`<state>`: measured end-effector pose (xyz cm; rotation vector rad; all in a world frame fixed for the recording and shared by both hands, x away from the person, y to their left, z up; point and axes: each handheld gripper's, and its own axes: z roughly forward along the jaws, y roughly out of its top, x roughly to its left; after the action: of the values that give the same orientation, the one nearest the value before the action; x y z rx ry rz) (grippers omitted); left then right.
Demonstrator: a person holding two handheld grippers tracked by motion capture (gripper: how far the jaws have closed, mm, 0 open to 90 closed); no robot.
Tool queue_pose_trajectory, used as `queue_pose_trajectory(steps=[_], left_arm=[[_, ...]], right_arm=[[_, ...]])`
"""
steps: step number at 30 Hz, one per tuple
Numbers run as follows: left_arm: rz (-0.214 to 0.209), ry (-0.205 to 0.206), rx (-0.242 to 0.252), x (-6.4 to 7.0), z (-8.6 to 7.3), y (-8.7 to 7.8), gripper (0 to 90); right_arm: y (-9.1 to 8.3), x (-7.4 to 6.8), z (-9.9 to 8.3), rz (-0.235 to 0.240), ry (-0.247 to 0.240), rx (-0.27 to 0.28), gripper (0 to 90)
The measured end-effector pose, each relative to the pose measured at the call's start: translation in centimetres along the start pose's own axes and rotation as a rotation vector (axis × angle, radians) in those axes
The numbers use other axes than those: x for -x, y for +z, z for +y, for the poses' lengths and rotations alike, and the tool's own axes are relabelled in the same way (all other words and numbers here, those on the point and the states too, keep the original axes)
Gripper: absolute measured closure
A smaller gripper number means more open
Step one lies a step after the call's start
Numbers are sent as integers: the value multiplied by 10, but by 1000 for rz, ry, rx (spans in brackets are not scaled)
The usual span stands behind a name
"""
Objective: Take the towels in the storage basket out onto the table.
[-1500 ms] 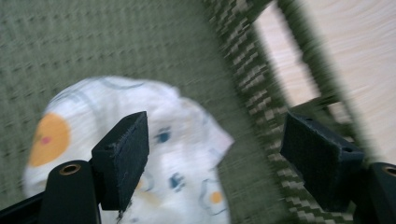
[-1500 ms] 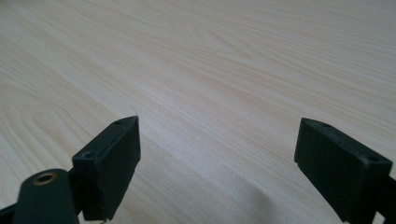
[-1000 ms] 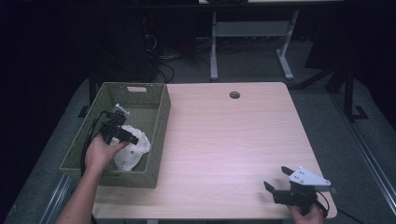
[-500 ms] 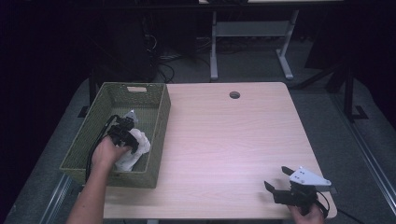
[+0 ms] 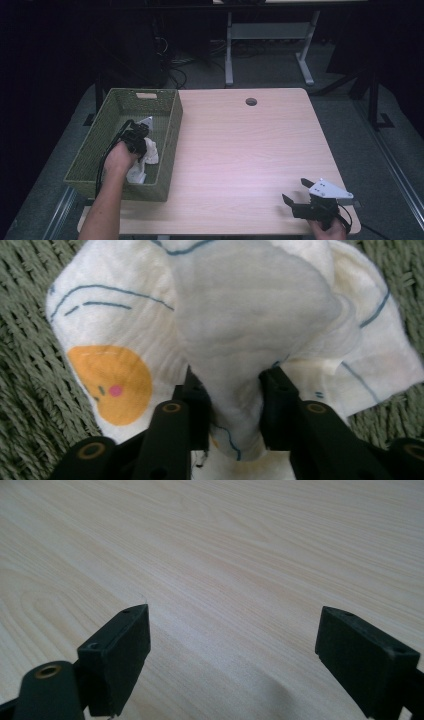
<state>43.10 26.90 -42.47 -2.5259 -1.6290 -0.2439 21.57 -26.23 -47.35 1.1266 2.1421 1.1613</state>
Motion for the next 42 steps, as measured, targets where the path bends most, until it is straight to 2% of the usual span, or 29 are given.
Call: queue_pose_trajectory(steps=[4,8,11,16,17,19,21,25,31,35,37,39,42], left_arm=[[-12,5,5,-2,-3,-2,739],[-78,-1,45,-9,-11,-11,743],[-152,-25,107,-16,-21,-20,742],[-250,-49,249,-27,-40,-39,741],[-254,-46,289,-25,-45,-45,740],[-257,-23,338,-22,-54,-52,740],[-264,-34,387,-21,-63,-58,741],[-323,-64,482,-26,-78,-64,741],[-379,-102,540,-37,-88,-70,740],[-399,-123,564,-44,-94,-74,740],[-428,-135,581,-48,-97,-75,740],[-480,-153,603,-53,-100,-75,739],[-517,-163,620,-58,-103,-76,739]], right_arm=[[-1,1,0,0,4,4,140],[-1,1,0,-3,0,4,140],[0,1,-1,-2,3,-3,140],[-1,1,-1,-9,5,4,140],[-1,1,-1,-9,7,4,140],[-2,0,-1,-11,5,4,140],[-1,-1,0,-12,7,6,140],[0,-2,1,-11,-4,8,140],[0,-3,1,-14,-2,6,140],[0,-3,1,-14,-1,5,140],[0,-3,1,-14,0,4,140],[0,-3,1,-15,-1,8,140],[0,-3,1,-14,0,7,140]])
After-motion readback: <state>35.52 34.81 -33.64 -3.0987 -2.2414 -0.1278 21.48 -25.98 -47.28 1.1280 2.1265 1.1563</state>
